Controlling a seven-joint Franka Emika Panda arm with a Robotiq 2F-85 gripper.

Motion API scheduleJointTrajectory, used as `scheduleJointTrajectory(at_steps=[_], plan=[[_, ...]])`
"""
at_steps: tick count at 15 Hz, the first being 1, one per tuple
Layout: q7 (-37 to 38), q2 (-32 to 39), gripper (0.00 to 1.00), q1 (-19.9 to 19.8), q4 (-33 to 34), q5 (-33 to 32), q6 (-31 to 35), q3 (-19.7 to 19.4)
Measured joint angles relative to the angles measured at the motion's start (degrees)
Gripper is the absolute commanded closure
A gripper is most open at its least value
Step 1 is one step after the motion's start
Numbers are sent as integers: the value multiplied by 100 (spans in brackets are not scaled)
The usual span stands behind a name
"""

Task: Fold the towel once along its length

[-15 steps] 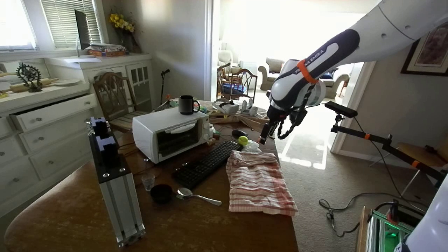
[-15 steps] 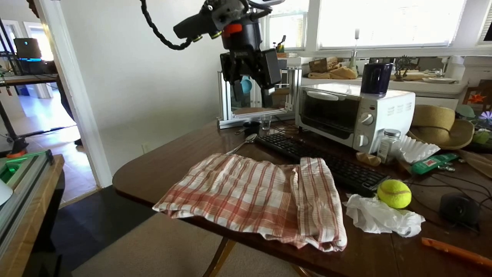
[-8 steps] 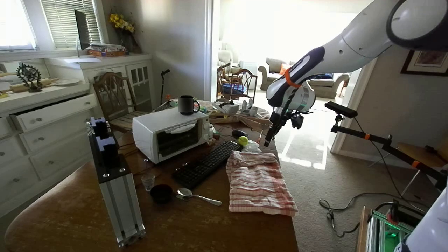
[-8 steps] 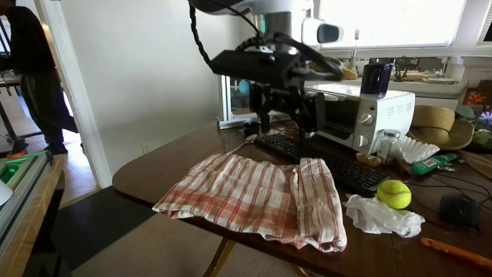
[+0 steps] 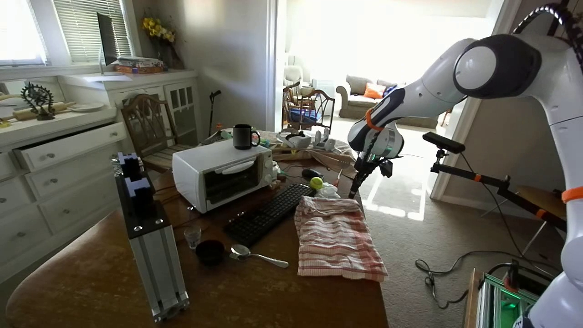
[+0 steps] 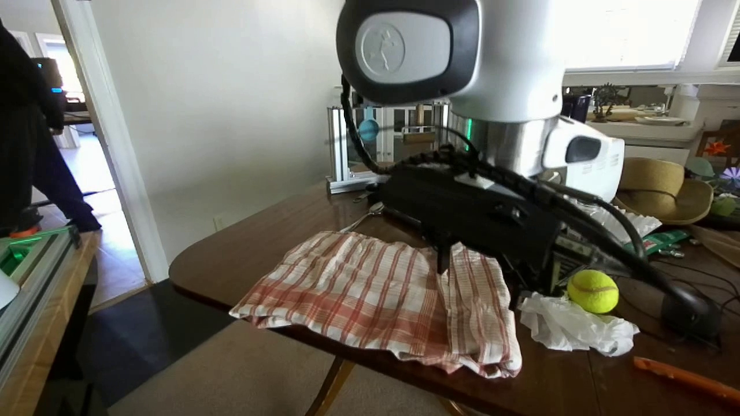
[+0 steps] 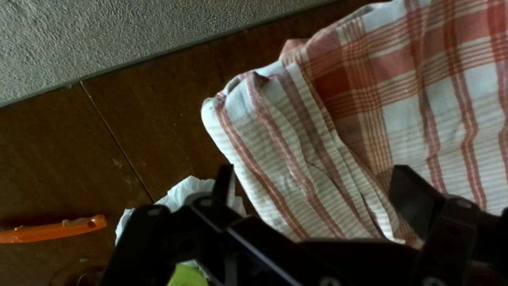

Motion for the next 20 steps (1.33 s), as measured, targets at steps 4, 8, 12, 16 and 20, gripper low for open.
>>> scheduleJointTrajectory(at_steps=[4,8,12,16,20], plan=[[-25,394,0,-179,312,-20,-8,68],[-19,341,0,-175,312,-21,-8,95],[-19,371,0,-186,316,-58,-56,108],[-24,549,0,-270,459,-71,-106,114],[-24,812,0,-428,786,-71,-362,151]])
